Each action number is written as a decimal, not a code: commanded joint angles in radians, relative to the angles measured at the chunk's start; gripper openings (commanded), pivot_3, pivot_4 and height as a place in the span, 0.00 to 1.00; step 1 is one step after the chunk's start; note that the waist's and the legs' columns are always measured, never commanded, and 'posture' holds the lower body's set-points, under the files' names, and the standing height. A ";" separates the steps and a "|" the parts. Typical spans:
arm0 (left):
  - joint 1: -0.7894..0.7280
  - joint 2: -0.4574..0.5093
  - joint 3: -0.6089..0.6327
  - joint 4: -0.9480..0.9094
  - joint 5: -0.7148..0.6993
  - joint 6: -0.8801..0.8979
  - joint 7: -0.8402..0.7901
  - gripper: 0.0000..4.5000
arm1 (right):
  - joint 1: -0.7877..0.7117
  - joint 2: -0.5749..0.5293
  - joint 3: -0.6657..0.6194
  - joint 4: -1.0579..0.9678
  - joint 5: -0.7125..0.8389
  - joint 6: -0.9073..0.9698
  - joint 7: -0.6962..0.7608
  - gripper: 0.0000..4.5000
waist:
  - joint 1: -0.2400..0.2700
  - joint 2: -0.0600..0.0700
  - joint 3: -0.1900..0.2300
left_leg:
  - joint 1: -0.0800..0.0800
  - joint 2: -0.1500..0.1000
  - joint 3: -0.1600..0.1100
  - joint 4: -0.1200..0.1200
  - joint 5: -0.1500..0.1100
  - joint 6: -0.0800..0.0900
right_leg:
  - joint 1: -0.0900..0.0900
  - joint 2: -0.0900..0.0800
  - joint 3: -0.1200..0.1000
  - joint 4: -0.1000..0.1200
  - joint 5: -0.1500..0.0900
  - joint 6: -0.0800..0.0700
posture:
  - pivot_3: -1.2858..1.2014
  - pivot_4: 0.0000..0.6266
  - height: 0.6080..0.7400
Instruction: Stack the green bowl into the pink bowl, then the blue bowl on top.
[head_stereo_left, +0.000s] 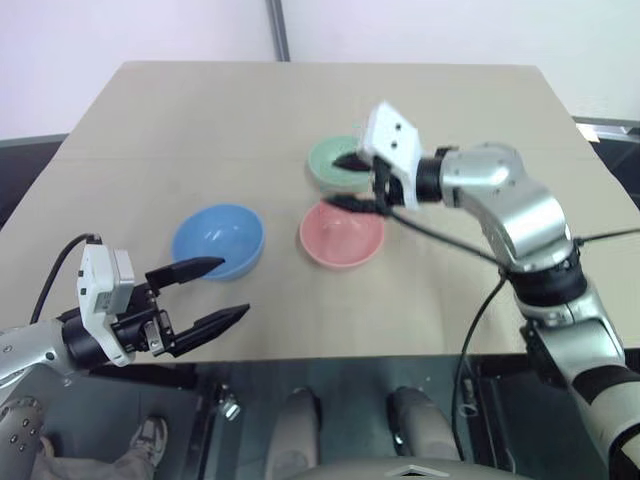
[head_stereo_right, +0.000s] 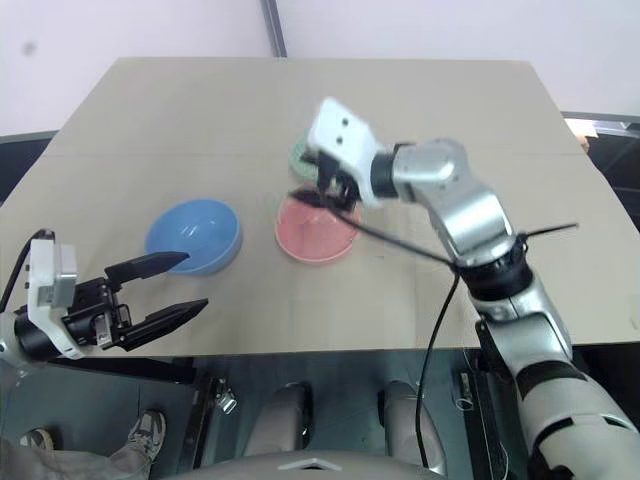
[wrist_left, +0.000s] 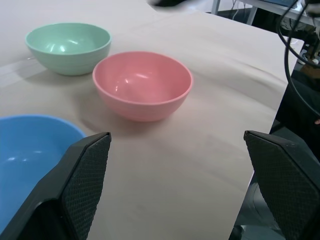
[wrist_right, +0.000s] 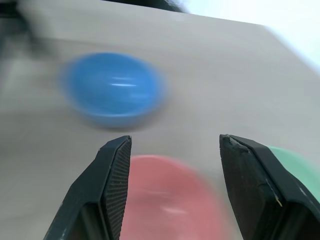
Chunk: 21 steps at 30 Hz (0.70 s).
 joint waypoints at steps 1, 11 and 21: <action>-0.015 0.002 0.000 -0.012 -0.015 -0.004 0.005 1.00 | -0.106 0.013 0.021 0.295 -0.102 -0.186 -0.065 0.68 | -0.004 0.000 0.000 | 0.000 0.000 0.001 0.000 0.000 0.000 | 0.000 0.000 0.000 0.000 0.001 0.002 | 0.52 0.24 1.00; 0.077 -0.028 0.051 -0.082 -0.035 -0.003 0.027 1.00 | -0.296 0.193 -0.052 0.748 -0.083 -0.288 -0.081 0.68 | -0.039 0.001 0.001 | -0.005 0.000 0.003 -0.008 0.000 0.000 | -0.009 0.000 0.002 0.001 0.000 -0.001 | 0.52 0.24 1.00; 0.115 -0.047 0.060 -0.119 -0.039 -0.014 0.057 1.00 | -0.356 0.322 -0.088 0.920 -0.081 -0.304 -0.070 0.68 | -0.042 0.001 0.001 | -0.005 0.000 0.002 -0.006 0.000 0.000 | -0.009 0.000 0.002 0.005 0.000 -0.001 | 0.52 0.24 1.00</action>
